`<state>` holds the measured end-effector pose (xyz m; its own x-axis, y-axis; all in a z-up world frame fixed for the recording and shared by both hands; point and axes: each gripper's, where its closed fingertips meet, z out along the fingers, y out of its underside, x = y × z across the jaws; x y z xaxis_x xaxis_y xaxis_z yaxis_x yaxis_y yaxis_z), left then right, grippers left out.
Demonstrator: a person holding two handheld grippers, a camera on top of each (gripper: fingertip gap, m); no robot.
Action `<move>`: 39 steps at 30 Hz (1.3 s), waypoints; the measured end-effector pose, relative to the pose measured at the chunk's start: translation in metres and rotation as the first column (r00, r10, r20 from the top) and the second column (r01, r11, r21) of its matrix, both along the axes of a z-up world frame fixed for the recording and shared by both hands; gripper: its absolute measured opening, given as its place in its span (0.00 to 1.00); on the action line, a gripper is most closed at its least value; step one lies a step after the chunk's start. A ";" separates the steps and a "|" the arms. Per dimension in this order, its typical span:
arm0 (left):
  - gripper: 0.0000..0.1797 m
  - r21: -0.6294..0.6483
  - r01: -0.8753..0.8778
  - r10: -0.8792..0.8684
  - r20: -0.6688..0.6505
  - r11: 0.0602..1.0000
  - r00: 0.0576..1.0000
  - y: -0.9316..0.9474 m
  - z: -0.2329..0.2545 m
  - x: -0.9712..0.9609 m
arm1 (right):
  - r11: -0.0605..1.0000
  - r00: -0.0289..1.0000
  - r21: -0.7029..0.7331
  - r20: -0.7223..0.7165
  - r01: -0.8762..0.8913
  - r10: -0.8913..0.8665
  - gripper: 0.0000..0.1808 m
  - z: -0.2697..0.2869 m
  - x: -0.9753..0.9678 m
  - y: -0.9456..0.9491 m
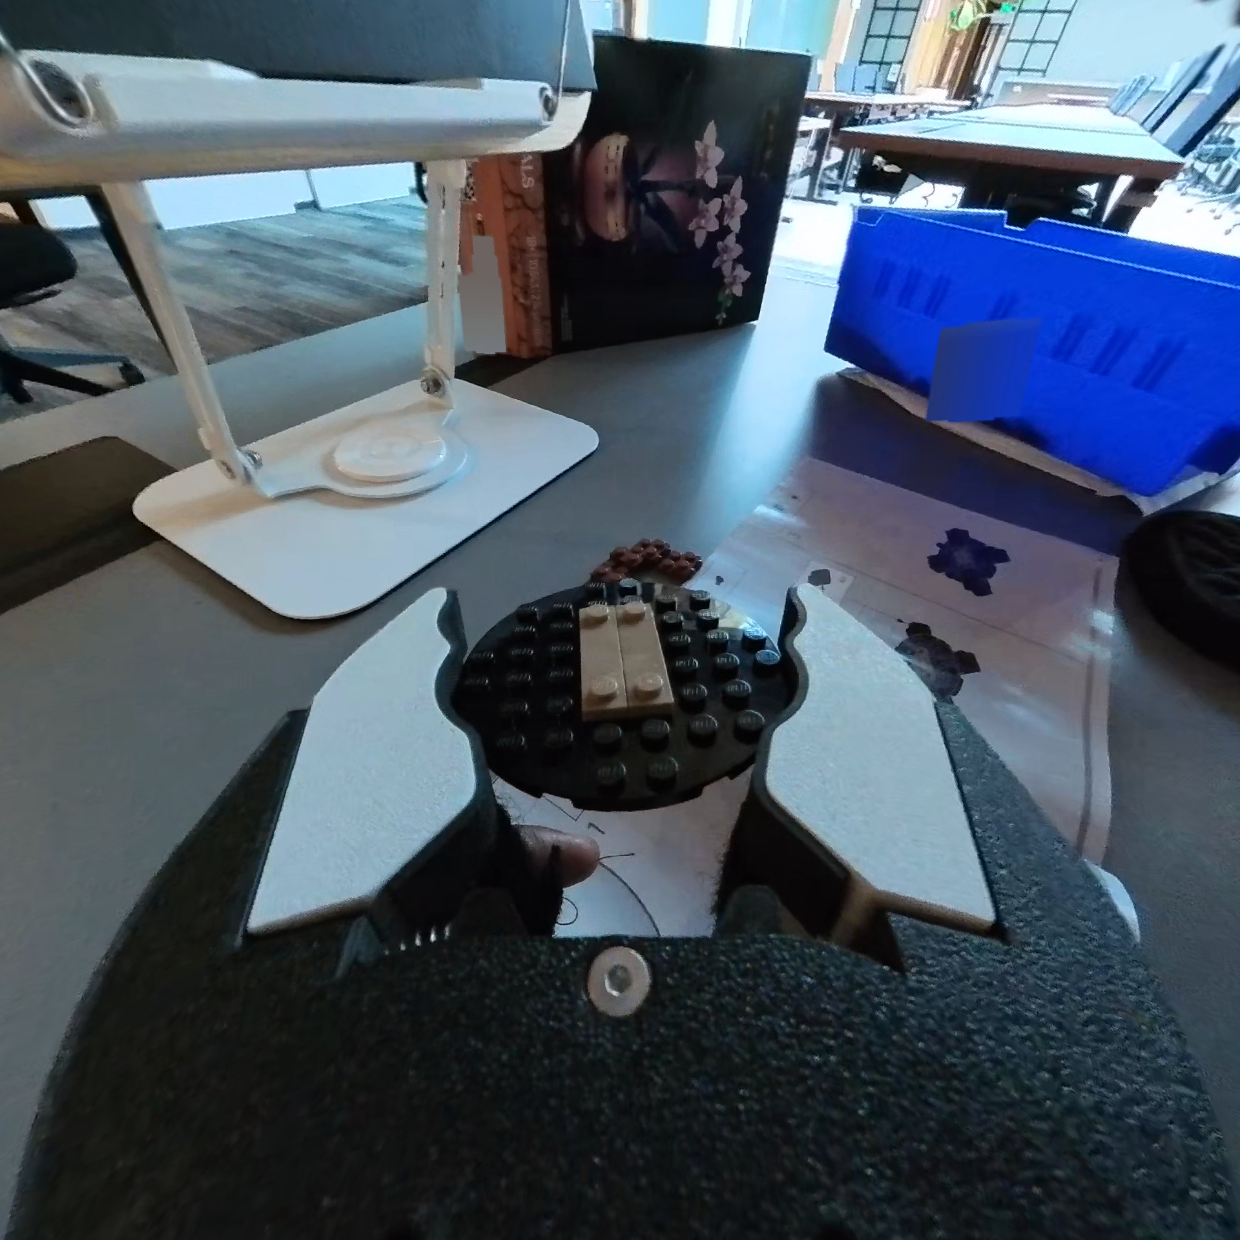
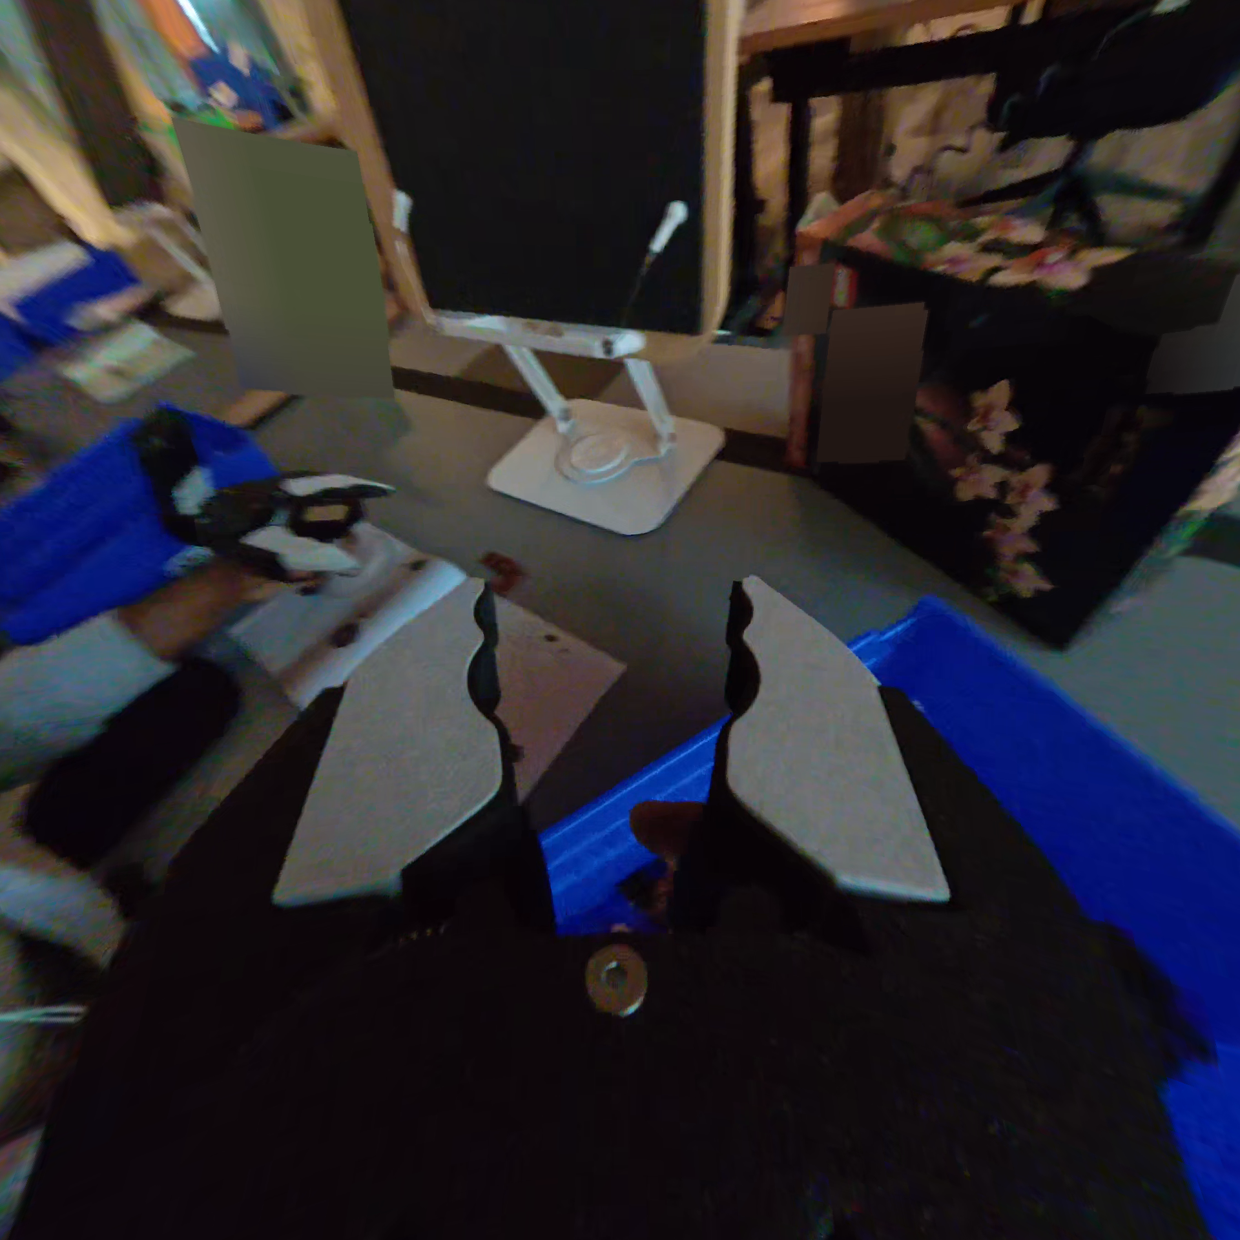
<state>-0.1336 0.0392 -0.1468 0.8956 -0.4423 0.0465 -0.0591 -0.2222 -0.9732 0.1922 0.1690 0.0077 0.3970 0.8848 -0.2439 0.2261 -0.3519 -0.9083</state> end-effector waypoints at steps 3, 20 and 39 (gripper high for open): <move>0.49 -0.016 -0.005 0.005 -0.003 1.000 1.000 0.002 -0.002 -0.001 | 0.999 0.982 -0.050 -0.189 0.021 -0.031 0.34 0.012 0.017 -0.015; 0.49 -0.038 0.087 -0.092 -0.142 0.995 0.986 -0.001 -0.012 0.018 | 0.992 0.967 -0.059 0.225 -0.109 0.119 0.42 -0.048 0.034 -0.047; 0.49 0.097 0.043 -0.035 -0.081 0.994 0.996 0.013 0.012 0.066 | 0.955 0.689 -0.023 0.698 0.295 -0.196 0.31 -0.167 0.189 0.008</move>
